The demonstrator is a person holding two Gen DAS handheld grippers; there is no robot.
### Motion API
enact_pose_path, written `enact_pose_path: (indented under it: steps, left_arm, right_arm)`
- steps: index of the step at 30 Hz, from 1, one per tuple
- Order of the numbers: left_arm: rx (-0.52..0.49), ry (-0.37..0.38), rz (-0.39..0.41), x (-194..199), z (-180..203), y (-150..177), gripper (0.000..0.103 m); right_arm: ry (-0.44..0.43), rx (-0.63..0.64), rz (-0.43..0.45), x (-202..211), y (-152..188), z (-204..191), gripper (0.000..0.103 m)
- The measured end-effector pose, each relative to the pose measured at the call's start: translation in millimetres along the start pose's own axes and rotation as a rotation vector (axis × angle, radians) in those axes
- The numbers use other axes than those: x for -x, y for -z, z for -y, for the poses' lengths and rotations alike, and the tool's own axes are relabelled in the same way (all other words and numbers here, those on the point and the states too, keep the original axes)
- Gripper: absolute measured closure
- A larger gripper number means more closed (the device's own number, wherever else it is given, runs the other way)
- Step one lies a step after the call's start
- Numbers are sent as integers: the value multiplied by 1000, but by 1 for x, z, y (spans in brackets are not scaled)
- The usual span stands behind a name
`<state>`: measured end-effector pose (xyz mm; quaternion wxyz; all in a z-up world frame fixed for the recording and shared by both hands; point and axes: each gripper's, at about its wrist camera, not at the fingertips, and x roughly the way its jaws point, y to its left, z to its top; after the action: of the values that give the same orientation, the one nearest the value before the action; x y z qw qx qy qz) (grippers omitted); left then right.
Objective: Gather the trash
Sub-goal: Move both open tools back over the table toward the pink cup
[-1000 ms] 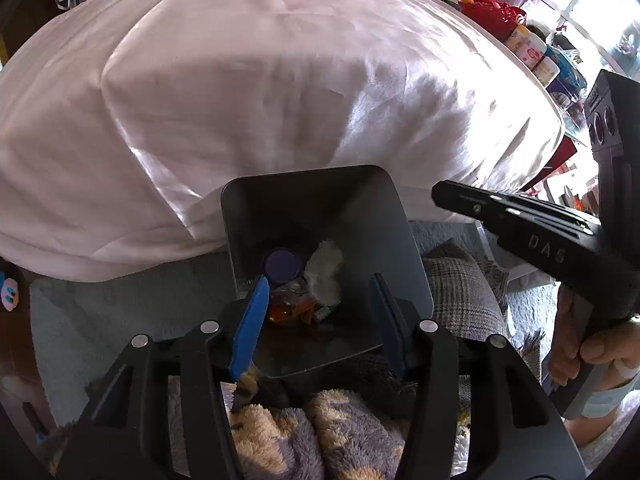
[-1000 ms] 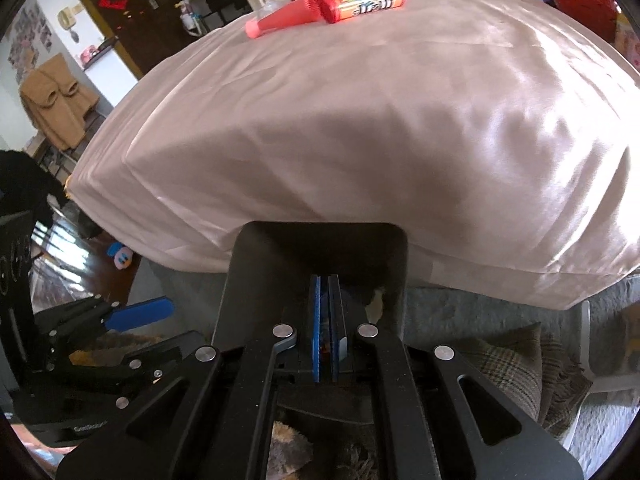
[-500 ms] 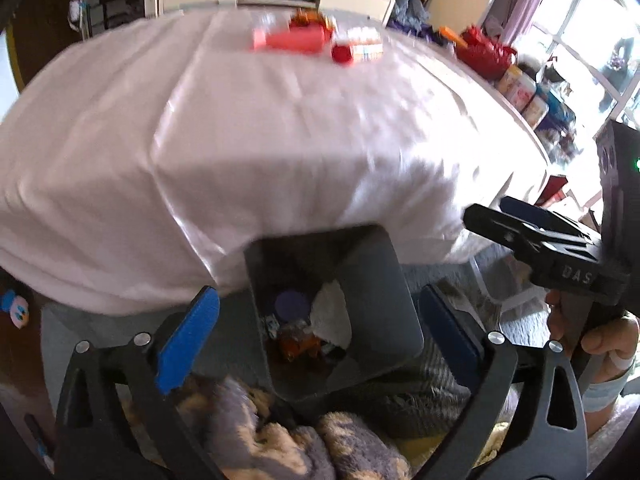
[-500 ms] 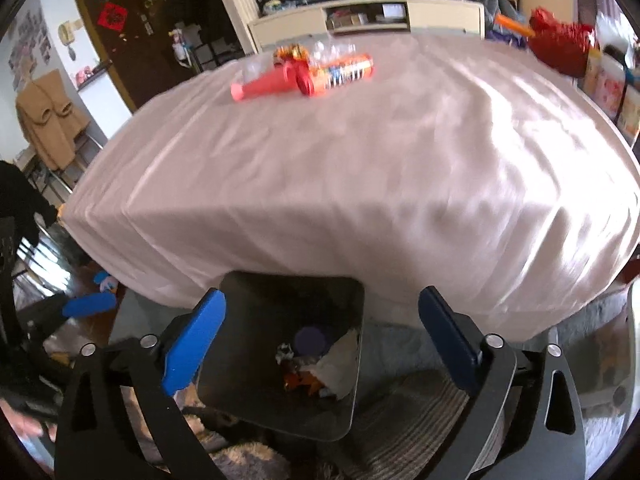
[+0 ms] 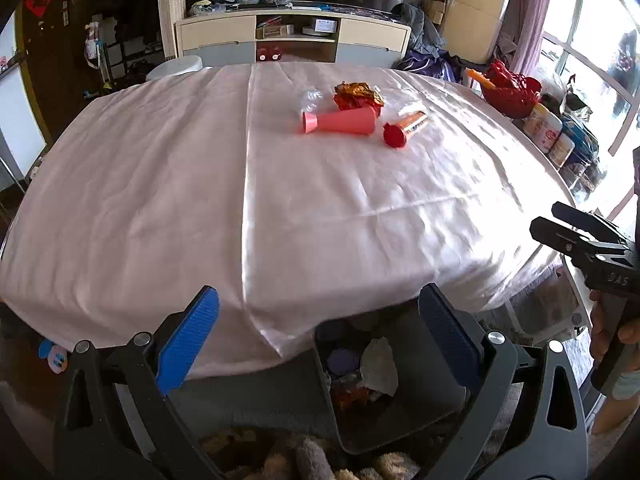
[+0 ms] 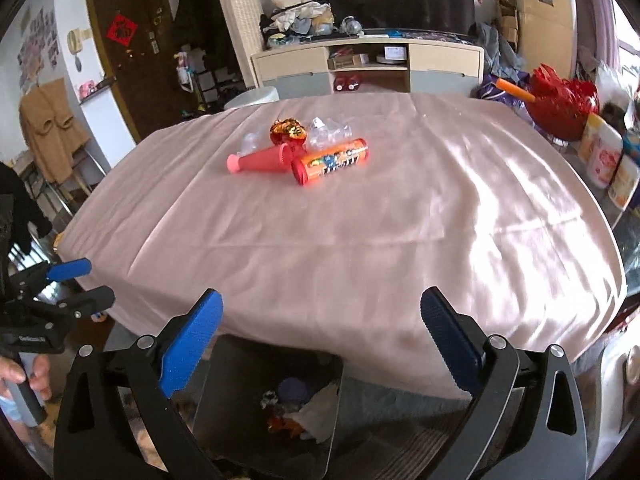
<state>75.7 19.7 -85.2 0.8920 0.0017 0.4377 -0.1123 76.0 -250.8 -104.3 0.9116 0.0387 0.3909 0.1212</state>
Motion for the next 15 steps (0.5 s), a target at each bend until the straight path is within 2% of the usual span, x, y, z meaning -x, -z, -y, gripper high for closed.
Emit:
enact_pose_path:
  steps: [5,10,15]
  left_arm:
    - [-16,-17,6,-12,-9,-17,8]
    - [-11,-28,4,-31,-17,-34,8]
    - [-16,-27,-2,-48,-24,-46,8]
  right_arm:
    - [-6,4,-6,-21,-14,-2,4]
    - [-62,-72,-6,-47,-34,-1,4]
    - [3,-119,41,-76,-63,-2,4]
